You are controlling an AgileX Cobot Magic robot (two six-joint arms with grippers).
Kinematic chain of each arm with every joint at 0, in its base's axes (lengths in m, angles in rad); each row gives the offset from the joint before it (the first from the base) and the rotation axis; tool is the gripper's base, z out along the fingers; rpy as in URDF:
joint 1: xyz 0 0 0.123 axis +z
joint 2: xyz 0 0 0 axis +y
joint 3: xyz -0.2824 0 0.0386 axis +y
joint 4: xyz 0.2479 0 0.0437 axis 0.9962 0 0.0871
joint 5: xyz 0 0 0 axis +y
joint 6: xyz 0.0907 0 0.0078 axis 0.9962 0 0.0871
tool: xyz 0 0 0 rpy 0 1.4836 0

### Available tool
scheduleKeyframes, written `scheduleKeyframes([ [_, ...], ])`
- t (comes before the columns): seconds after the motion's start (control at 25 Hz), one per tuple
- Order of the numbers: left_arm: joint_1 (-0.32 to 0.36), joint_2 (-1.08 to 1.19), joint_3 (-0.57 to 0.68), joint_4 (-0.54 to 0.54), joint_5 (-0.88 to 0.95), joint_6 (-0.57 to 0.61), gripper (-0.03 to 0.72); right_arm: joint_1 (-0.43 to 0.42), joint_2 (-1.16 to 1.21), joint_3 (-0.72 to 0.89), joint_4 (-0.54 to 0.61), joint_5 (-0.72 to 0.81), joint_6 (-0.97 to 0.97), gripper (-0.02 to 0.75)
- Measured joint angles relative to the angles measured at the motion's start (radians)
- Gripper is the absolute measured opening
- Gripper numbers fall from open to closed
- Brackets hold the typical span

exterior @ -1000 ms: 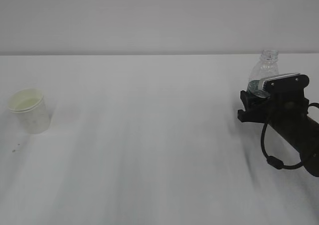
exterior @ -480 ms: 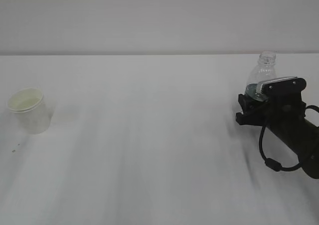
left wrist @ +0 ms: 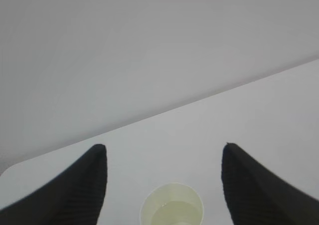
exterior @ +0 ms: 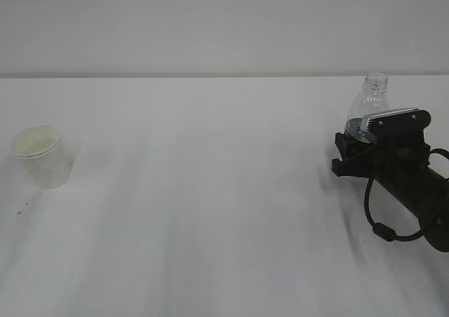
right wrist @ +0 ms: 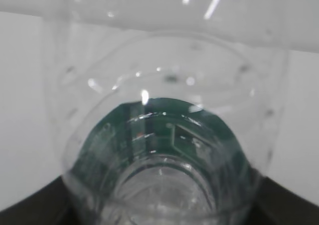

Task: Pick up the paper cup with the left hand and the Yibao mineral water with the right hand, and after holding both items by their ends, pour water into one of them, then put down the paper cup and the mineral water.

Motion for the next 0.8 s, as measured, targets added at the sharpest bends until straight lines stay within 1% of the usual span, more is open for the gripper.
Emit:
scheduleKeyframes([
  [0.8,0.0,0.0,0.0,0.0,0.0,0.0,0.511,0.0,0.0,0.0,0.0,0.0,0.0,0.454],
])
